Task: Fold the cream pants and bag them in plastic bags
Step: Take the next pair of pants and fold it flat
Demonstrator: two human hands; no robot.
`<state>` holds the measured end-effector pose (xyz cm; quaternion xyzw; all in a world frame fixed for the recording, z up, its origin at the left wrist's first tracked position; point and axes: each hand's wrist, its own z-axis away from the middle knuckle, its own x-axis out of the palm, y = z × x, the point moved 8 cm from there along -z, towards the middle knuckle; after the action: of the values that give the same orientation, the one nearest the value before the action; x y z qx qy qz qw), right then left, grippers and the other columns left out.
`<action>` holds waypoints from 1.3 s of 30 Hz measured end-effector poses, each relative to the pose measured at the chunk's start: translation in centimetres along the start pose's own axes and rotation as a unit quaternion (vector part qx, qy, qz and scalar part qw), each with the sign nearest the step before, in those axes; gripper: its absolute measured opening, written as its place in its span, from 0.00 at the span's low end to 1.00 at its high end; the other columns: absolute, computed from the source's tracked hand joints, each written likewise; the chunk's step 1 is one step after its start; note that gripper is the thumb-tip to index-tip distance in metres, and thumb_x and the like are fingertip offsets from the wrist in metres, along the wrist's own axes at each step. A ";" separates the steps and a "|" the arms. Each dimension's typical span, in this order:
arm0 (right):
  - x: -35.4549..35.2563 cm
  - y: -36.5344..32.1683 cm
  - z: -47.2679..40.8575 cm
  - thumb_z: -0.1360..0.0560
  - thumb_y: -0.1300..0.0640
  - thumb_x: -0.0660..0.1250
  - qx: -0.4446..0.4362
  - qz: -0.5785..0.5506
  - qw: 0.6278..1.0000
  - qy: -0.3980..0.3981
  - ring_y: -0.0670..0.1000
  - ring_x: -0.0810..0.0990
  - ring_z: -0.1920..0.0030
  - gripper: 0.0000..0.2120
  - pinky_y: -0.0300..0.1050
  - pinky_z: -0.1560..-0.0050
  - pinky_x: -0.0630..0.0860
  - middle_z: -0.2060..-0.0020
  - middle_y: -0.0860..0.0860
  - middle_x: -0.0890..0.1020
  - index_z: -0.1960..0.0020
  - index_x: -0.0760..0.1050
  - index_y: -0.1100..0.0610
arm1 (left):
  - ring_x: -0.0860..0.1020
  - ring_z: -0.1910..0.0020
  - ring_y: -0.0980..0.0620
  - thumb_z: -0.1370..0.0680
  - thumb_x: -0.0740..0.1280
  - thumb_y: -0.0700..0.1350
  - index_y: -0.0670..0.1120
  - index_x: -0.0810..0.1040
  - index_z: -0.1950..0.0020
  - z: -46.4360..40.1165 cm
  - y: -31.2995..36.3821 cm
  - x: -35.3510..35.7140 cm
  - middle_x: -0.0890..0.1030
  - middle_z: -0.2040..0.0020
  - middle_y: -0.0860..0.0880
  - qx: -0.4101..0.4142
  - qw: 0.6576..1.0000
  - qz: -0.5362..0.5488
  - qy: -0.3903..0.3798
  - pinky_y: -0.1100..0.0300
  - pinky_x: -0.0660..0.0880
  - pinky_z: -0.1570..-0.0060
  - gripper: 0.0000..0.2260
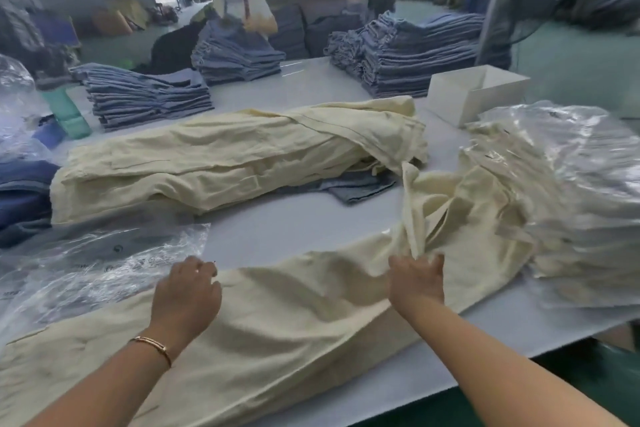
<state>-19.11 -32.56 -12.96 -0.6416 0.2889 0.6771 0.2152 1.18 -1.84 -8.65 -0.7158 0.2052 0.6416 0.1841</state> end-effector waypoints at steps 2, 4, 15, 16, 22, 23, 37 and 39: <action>0.3 3.4 -1.4 0.25 0.55 0.55 0.054 -0.013 0.997 -0.051 0.53 0.76 0.47 0.11 0.59 0.38 0.55 0.49 0.48 0.79 0.45 0.71 0.47 | 0.71 0.40 0.48 0.21 0.61 0.49 0.50 0.77 0.41 -2.5 5.6 -0.2 0.74 0.40 0.50 0.054 0.998 0.029 -0.001 0.53 0.71 0.44 0.12; 1.1 6.5 -2.8 0.23 0.53 0.55 0.075 -0.051 0.991 -0.095 0.53 0.77 0.48 0.11 0.54 0.42 0.61 0.50 0.49 0.80 0.46 0.73 0.49 | 0.69 0.38 0.50 0.20 0.59 0.51 0.51 0.77 0.40 -4.7 11.5 0.4 0.74 0.39 0.52 0.099 0.993 0.059 -0.023 0.54 0.70 0.43 0.12; -0.4 16.2 -9.3 0.33 0.53 0.68 -0.031 -0.213 0.976 0.033 0.52 0.75 0.60 0.07 0.45 0.62 0.70 0.62 0.48 0.76 0.63 0.69 0.50 | 0.72 0.35 0.47 0.25 0.66 0.60 0.44 0.69 0.29 -18.1 39.7 7.6 0.74 0.32 0.47 -0.066 0.874 0.439 -0.197 0.53 0.70 0.37 0.29; -1.6 16.9 -9.8 0.39 0.55 0.73 -0.055 -0.178 0.979 0.085 0.53 0.77 0.61 0.09 0.46 0.63 0.73 0.63 0.49 0.77 0.63 0.72 0.51 | 0.72 0.35 0.46 0.26 0.68 0.59 0.44 0.66 0.28 -18.8 41.0 8.4 0.73 0.32 0.45 -0.097 0.853 0.471 -0.204 0.54 0.70 0.38 0.32; -2.8 22.6 -15.5 0.30 0.56 0.68 0.085 -0.069 0.991 0.073 0.61 0.71 0.41 0.32 0.53 0.46 0.71 0.37 0.62 0.69 0.28 0.63 0.54 | 0.78 0.55 0.44 0.30 0.71 0.36 0.38 0.75 0.46 -21.8 45.5 9.2 0.80 0.51 0.40 -0.233 0.716 0.631 -0.184 0.48 0.77 0.50 0.14; -2.4 23.2 -16.3 0.24 0.56 0.60 0.097 -0.061 0.992 0.059 0.61 0.65 0.37 0.31 0.53 0.41 0.66 0.32 0.62 0.62 0.24 0.53 0.53 | 0.76 0.58 0.44 0.31 0.67 0.34 0.36 0.76 0.51 -21.6 46.2 9.0 0.78 0.55 0.40 -0.245 0.681 0.655 -0.216 0.49 0.76 0.55 0.09; -3.7 28.6 -17.4 0.22 0.59 0.56 0.204 -0.363 0.909 0.004 0.57 0.76 0.52 0.06 0.47 0.56 0.69 0.55 0.53 0.76 0.47 0.70 0.56 | 0.72 0.68 0.48 0.27 0.67 0.38 0.37 0.76 0.63 -17.9 50.0 -2.2 0.74 0.68 0.43 -0.016 0.679 0.723 -0.126 0.57 0.68 0.67 0.06; -3.9 29.5 -17.4 0.21 0.58 0.57 0.224 -0.492 0.841 0.010 0.55 0.74 0.56 0.05 0.46 0.57 0.69 0.57 0.54 0.73 0.49 0.70 0.58 | 0.68 0.69 0.50 0.28 0.66 0.45 0.40 0.73 0.66 -16.2 49.8 -2.9 0.71 0.70 0.46 0.048 0.727 0.682 -0.055 0.54 0.64 0.67 0.11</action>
<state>-25.32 -65.69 -5.86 -0.6404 0.0815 0.3925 0.6551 -11.84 -52.49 -4.04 -0.3364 0.6581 0.6219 -0.2587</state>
